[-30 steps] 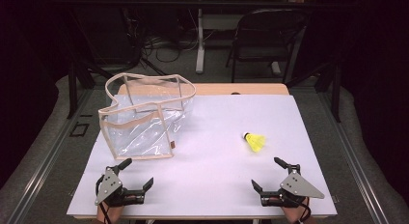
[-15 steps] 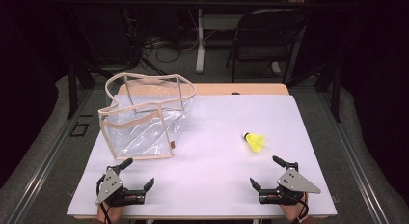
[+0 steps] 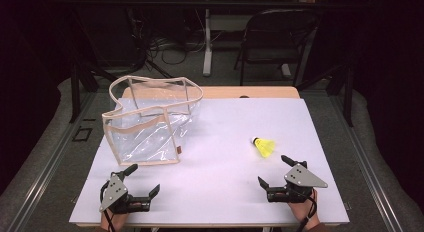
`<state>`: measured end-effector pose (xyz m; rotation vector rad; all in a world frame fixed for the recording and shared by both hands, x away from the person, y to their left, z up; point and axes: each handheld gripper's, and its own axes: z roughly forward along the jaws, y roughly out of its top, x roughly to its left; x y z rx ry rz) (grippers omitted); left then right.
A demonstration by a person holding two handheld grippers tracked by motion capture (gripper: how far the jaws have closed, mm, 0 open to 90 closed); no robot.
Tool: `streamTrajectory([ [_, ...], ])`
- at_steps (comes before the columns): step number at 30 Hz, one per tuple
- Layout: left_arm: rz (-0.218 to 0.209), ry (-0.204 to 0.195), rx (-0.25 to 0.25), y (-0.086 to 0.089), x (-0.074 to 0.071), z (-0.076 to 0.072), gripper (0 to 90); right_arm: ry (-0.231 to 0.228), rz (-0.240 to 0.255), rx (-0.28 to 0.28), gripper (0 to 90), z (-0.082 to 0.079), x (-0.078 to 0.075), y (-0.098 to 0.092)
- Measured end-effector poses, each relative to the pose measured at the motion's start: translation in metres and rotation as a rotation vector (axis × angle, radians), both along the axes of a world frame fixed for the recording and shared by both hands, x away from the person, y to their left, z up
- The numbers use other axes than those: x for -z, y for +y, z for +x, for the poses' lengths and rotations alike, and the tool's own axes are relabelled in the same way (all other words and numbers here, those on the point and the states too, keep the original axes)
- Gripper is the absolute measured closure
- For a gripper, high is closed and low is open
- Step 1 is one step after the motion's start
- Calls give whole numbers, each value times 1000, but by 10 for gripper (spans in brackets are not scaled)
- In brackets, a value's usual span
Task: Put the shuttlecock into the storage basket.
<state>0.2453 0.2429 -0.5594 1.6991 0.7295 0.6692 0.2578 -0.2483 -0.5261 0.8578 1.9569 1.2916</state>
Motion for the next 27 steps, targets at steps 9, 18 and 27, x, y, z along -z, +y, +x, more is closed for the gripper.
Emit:
streamTrajectory([
  [9,6,0,1,0,0,0,0,29,-10,9,0,11,-3,1],
  [18,8,0,1,0,0,0,0,66,-19,14,0,29,-4,5],
  [27,8,2,3,0,0,0,0,110,-28,22,0,41,-3,5],
])
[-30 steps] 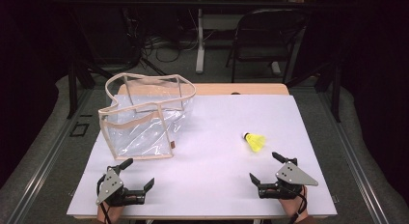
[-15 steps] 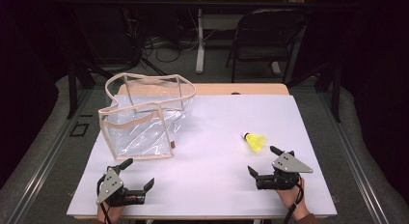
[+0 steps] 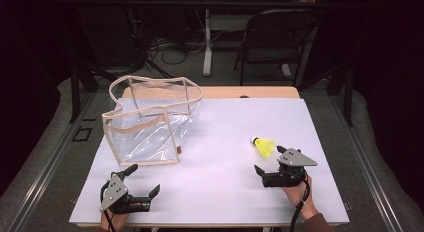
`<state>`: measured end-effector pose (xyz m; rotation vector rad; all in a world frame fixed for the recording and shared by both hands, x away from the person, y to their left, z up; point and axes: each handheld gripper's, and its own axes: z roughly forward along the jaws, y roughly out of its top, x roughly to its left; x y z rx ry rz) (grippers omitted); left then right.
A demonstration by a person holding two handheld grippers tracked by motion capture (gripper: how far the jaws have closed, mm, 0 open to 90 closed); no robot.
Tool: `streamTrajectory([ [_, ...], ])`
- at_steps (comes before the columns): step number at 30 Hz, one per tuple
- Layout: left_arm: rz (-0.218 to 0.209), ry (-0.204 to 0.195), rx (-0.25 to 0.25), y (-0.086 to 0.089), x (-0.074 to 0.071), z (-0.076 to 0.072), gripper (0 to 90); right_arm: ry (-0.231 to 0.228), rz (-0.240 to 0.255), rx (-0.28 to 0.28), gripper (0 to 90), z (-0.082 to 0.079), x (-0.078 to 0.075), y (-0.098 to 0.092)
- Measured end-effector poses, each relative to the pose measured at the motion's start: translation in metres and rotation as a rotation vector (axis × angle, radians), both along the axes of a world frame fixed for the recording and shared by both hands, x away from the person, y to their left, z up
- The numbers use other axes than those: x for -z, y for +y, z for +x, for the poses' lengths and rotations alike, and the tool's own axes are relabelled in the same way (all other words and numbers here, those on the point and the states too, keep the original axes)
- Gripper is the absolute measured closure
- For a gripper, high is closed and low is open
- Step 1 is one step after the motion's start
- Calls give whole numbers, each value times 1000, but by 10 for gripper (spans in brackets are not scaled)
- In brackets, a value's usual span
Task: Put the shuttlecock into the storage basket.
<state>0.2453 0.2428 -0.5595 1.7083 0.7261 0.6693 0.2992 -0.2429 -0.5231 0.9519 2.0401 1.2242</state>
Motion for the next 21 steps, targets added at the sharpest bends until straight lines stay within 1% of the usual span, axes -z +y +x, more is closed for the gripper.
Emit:
streamTrajectory([
  [7,-2,0,0,0,0,0,0,34,-7,5,0,10,1,0],
  [18,-9,1,-1,0,0,0,0,69,-24,-1,0,21,2,4],
  [21,-8,3,-1,0,0,0,0,79,-23,-3,0,23,2,4],
])
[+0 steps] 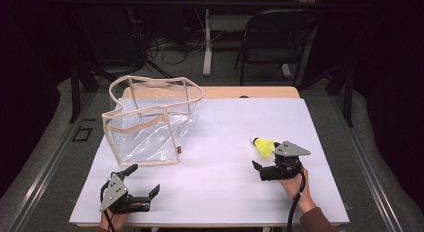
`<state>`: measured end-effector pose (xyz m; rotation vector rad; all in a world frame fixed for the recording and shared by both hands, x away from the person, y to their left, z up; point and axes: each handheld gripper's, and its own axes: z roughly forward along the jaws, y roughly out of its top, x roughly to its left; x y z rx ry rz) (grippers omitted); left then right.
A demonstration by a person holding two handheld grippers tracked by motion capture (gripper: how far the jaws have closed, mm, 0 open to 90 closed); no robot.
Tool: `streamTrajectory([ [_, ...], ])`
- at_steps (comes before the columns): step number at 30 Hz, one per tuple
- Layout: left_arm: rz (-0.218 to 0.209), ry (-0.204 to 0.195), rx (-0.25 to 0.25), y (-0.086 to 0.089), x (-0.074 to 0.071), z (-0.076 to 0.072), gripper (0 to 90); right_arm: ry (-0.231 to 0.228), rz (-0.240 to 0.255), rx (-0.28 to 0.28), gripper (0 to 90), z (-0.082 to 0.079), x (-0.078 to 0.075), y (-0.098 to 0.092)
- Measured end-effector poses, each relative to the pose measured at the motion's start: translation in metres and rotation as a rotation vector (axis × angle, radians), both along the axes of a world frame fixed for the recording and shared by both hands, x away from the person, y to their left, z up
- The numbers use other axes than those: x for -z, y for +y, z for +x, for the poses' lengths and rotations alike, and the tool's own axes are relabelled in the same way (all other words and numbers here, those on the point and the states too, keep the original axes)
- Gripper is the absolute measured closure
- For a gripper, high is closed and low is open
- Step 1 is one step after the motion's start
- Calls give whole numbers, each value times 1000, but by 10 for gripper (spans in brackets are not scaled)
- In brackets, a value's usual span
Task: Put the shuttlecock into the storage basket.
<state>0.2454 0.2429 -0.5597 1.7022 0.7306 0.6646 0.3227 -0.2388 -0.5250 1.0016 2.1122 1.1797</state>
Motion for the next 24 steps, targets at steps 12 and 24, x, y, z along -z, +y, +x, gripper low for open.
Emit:
streamTrajectory([
  [12,-2,0,-1,0,0,0,0,60,-24,25,0,10,4,2],
  [24,-2,1,0,0,0,0,0,122,-9,117,204,16,14,4],
])
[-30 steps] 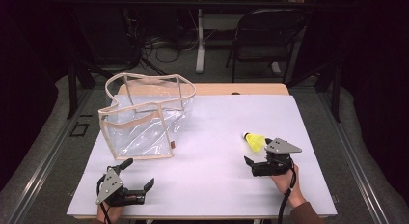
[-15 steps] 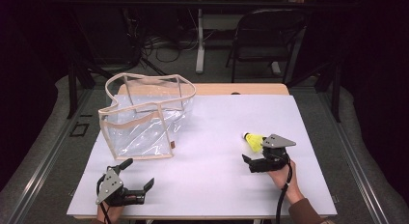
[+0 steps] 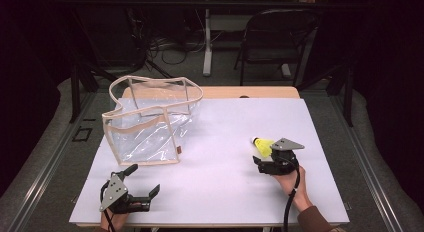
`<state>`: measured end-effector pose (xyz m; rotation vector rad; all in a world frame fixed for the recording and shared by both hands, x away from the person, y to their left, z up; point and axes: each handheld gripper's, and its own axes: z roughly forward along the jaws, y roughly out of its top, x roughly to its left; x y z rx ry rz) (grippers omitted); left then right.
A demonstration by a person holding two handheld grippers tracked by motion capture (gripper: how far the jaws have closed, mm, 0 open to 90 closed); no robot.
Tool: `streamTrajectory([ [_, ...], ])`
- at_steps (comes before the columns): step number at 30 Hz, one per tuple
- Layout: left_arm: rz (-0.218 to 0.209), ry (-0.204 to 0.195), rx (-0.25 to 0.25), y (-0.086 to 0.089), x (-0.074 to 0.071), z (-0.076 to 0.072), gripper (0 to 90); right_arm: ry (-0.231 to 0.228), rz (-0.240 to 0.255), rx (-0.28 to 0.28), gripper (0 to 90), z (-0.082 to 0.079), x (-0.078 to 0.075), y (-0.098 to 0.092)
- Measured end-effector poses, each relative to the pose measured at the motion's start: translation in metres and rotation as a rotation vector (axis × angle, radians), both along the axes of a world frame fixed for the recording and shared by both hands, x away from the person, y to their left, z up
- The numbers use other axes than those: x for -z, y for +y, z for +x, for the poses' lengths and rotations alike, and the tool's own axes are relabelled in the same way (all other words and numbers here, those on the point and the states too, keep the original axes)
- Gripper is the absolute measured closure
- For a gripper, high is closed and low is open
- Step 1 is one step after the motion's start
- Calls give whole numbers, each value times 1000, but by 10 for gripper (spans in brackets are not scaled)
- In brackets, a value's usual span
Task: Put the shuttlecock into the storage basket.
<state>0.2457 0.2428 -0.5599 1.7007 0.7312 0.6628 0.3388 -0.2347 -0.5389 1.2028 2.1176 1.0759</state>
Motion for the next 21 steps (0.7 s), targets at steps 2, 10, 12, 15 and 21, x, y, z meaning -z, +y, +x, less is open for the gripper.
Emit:
streamTrajectory([
  [2,0,0,-2,0,0,0,0,5,-4,23,255,1,1,2],
  [10,2,-1,-1,0,0,0,0,25,1,109,459,6,5,12],
  [12,3,-1,0,0,0,0,0,32,10,128,497,8,6,12],
  [15,4,-2,1,1,-1,0,0,38,28,157,559,10,8,12],
  [21,5,-3,1,1,-1,0,0,64,83,209,647,13,10,9],
])
